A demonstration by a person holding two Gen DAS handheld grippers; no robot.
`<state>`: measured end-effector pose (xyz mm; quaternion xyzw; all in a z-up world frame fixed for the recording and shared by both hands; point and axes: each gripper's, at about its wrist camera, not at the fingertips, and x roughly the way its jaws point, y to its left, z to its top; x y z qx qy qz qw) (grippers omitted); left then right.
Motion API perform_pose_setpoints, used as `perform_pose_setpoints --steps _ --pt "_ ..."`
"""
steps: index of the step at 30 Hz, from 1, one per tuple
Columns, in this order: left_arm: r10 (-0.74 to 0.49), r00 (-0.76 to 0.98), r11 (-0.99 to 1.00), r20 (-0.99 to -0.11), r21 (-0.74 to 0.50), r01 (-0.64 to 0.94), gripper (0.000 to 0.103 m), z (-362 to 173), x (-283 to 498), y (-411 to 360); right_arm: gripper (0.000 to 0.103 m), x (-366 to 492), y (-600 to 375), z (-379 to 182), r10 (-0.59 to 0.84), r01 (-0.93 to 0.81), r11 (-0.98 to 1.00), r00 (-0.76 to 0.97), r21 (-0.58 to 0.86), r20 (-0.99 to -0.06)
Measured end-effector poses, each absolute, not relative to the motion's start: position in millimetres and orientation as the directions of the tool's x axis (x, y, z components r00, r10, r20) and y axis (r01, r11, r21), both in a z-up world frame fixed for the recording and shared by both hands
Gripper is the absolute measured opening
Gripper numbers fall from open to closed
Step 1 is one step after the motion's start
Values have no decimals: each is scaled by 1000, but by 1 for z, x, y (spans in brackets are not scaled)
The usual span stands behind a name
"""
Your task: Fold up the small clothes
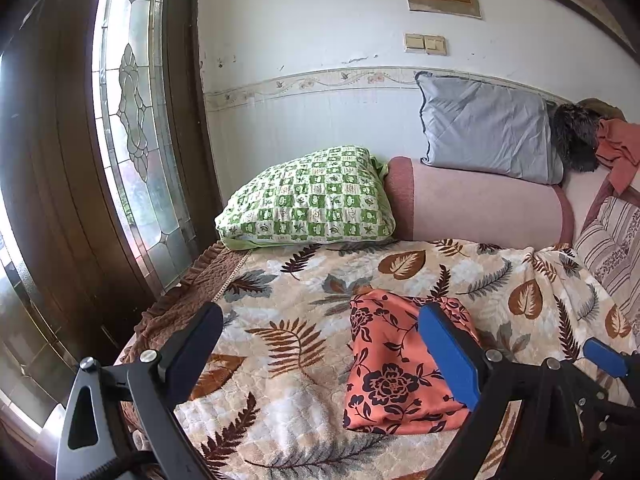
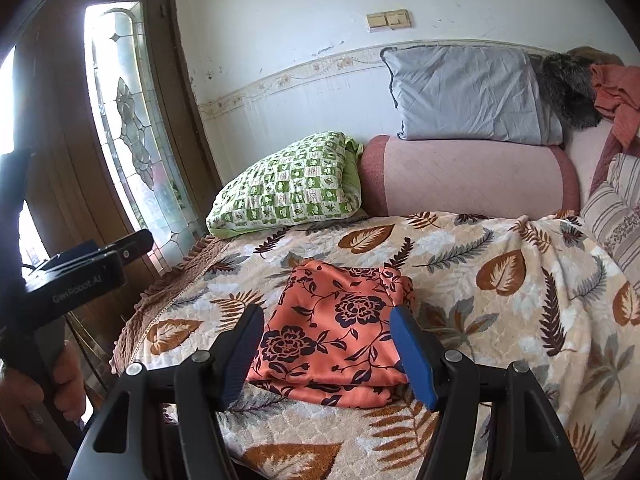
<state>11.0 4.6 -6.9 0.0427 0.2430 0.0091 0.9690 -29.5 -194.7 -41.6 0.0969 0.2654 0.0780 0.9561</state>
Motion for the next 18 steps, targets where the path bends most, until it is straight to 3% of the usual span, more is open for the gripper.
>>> perform_pose_setpoints --steps 18 --pt "20 874 997 -485 77 20 98 -10 15 5 69 -26 -187 -42 200 -94 968 845 231 -496"
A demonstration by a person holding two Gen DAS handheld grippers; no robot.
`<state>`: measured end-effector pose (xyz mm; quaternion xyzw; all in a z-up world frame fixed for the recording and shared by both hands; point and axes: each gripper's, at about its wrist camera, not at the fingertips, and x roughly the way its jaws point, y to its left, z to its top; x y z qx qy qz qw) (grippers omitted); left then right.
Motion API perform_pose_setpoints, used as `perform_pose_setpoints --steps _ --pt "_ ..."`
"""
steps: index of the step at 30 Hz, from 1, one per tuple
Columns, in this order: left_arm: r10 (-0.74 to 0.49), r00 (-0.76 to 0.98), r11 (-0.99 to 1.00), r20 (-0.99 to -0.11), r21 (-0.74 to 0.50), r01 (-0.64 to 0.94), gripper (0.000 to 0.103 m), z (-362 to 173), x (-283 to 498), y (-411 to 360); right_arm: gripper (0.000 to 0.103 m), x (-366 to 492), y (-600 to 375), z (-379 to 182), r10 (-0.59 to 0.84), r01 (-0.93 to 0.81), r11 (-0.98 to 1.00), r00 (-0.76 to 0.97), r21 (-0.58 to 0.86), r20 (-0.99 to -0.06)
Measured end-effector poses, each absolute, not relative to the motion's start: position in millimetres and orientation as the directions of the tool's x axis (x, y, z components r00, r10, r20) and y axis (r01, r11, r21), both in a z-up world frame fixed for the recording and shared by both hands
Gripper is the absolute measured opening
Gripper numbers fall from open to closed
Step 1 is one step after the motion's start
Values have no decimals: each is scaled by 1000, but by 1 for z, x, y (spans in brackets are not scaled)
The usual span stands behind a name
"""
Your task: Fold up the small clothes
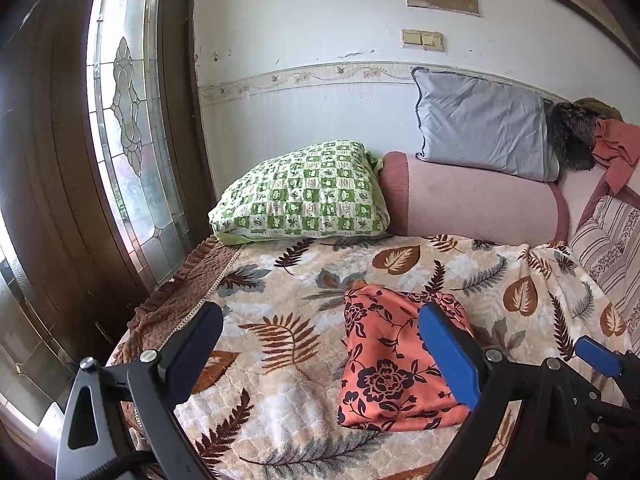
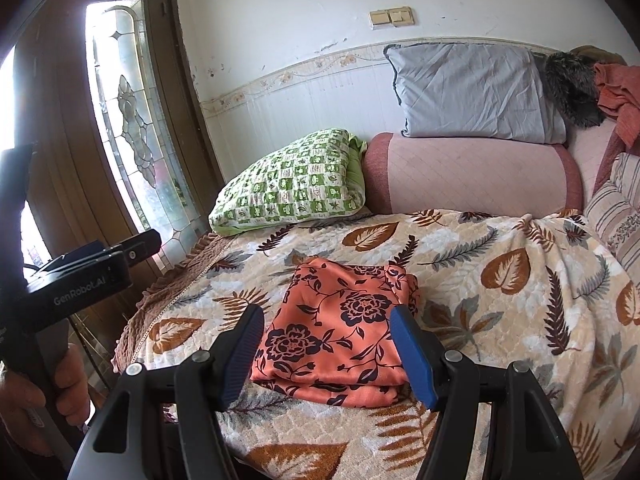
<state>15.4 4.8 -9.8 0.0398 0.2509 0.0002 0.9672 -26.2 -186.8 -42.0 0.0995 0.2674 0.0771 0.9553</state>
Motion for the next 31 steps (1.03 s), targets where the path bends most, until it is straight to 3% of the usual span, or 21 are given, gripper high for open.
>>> perform_pose_setpoints --steps 31 --pt "-3 850 999 -526 32 24 98 -33 56 31 69 22 -157 -60 211 -86 965 811 246 -545"
